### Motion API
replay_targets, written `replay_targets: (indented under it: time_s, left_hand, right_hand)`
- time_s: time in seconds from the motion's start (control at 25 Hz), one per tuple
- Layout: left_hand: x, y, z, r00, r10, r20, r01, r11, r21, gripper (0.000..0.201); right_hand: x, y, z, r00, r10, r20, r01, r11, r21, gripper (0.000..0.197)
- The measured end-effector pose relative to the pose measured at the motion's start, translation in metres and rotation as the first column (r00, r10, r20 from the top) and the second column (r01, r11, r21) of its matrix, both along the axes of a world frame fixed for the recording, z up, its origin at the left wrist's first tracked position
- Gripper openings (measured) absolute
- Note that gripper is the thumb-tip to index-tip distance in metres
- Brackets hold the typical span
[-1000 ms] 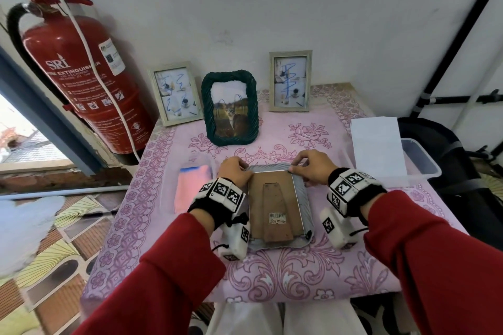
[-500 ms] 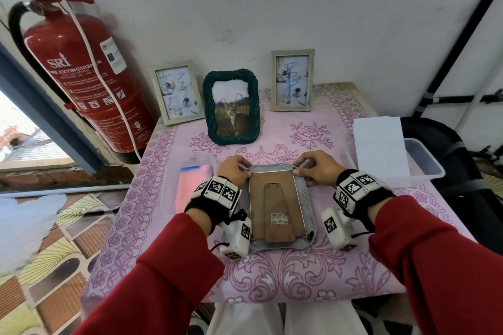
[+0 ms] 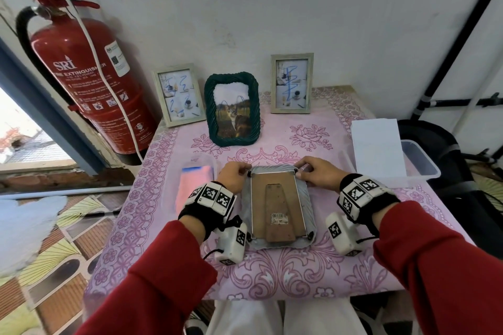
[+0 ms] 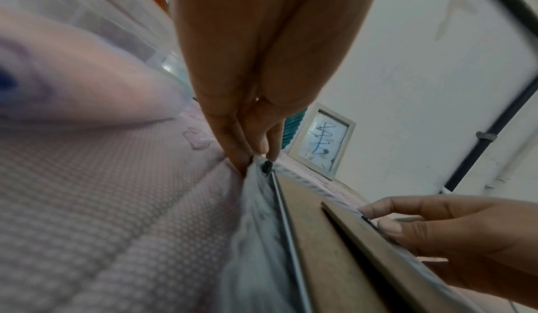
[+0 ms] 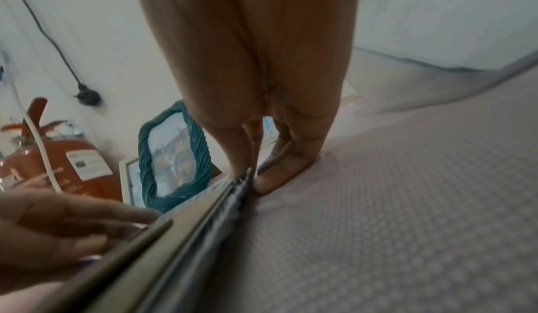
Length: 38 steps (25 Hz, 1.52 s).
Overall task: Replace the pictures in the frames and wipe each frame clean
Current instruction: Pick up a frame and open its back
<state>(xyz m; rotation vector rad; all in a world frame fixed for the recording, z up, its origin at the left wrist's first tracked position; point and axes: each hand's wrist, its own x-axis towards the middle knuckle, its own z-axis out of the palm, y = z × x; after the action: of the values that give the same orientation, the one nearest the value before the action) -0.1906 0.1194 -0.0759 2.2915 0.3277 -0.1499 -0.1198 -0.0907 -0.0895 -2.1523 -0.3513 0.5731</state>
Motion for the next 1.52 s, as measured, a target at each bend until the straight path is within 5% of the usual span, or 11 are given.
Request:
replay_targets:
  time_s: [0.12,0.2,0.32,0.56,0.72,1.12,1.52]
  left_hand:
    - [-0.021,-0.003,0.005,0.991,-0.079,0.112,0.076,0.997,0.029,0.045]
    - [-0.038,-0.002,0.006,0.970,-0.089,0.227,0.047,0.982,0.181,0.045]
    - [-0.058,0.002,0.005,0.984,-0.057,0.169,-0.030,0.879,0.475,0.053]
    - [-0.080,0.016,0.007,0.990,0.114,0.085,-0.142,0.729,0.670,0.067]
    - [-0.087,0.036,0.010,0.987,0.123,0.107,-0.162,0.799,0.579,0.072]
    - [-0.076,0.106,-0.010,0.954,0.194,0.229,-0.259,0.917,0.302,0.040]
    - [-0.060,0.118,-0.019,0.911,0.321,0.259,-0.378,0.901,0.213,0.035]
  right_hand:
    - [-0.008,-0.007,0.002,0.999,0.052,-0.017,-0.052,0.999,-0.008,0.050]
    - [-0.015,-0.012,-0.002,0.997,0.075,0.005,-0.075,0.997,0.009,0.062]
    - [-0.021,-0.020,-0.010,0.987,0.121,0.109,-0.110,0.989,-0.103,0.065]
    - [-0.024,-0.025,-0.017,0.983,0.066,0.170,-0.055,0.996,-0.066,0.065]
    - [-0.028,-0.024,-0.019,0.983,0.030,0.180,-0.025,0.999,-0.034,0.063]
    - [-0.029,-0.024,-0.019,0.981,0.028,0.193,-0.021,0.999,-0.036,0.062]
    - [-0.029,-0.025,-0.019,0.984,0.025,0.178,-0.021,0.999,-0.027,0.062]
